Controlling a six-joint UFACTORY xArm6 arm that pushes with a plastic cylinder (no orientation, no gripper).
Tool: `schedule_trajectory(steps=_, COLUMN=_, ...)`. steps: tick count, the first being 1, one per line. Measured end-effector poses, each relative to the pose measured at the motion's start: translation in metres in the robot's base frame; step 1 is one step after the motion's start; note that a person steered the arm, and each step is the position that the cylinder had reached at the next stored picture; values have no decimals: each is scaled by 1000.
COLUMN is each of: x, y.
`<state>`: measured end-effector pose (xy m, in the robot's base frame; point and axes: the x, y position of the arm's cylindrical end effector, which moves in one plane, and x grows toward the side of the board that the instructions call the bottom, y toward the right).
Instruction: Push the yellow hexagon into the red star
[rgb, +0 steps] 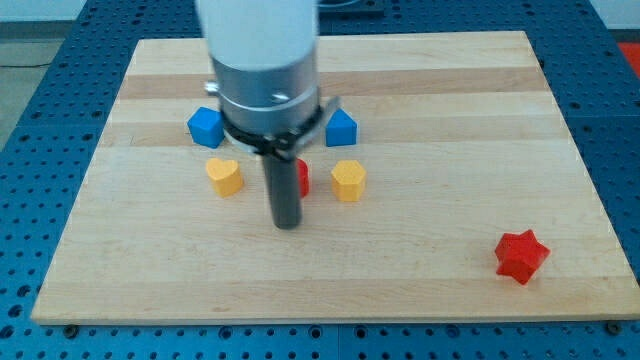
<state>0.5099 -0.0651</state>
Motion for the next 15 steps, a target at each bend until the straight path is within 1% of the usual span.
schedule_trajectory(steps=1, x=-25, y=-7)
schedule_trajectory(steps=3, x=-48, y=24)
schedule_trajectory(steps=4, x=-48, y=40)
schedule_trajectory(steps=6, x=-41, y=105)
schedule_trajectory(steps=8, x=-4, y=173)
schedule_trajectory(steps=11, x=-6, y=235)
schedule_trajectory(steps=13, x=2, y=240)
schedule_trajectory(steps=14, x=-8, y=230)
schedule_trajectory(steps=15, x=-8, y=165)
